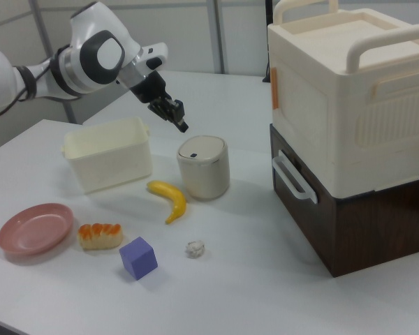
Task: Open the trash can
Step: 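Move the gripper down to the lid edge of the cream trash can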
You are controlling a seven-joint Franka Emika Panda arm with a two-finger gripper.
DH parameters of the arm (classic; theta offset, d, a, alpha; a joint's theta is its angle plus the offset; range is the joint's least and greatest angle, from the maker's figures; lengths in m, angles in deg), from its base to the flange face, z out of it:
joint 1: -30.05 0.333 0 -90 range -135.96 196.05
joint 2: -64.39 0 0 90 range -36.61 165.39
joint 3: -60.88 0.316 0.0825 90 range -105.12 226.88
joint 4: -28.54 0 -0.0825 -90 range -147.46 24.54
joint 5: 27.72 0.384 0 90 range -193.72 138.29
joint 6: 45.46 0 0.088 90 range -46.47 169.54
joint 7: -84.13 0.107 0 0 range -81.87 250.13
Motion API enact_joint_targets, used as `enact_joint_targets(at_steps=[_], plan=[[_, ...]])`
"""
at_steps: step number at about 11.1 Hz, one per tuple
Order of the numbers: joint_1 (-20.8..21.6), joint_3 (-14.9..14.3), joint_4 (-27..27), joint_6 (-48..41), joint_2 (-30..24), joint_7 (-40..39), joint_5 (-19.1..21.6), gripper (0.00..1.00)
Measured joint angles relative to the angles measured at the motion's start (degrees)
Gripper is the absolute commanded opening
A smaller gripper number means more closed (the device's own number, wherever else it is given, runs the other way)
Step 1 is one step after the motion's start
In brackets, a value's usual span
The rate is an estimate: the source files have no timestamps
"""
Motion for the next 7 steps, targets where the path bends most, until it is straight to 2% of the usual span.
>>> enact_joint_targets(at_steps=[2,7], plan=[[0.02,0.02,1.30,0.50,3.26,2.25,-3.20,0.00],[-0.03,0.02,2.95,1.58,6.97,2.90,-4.25,0.00]])
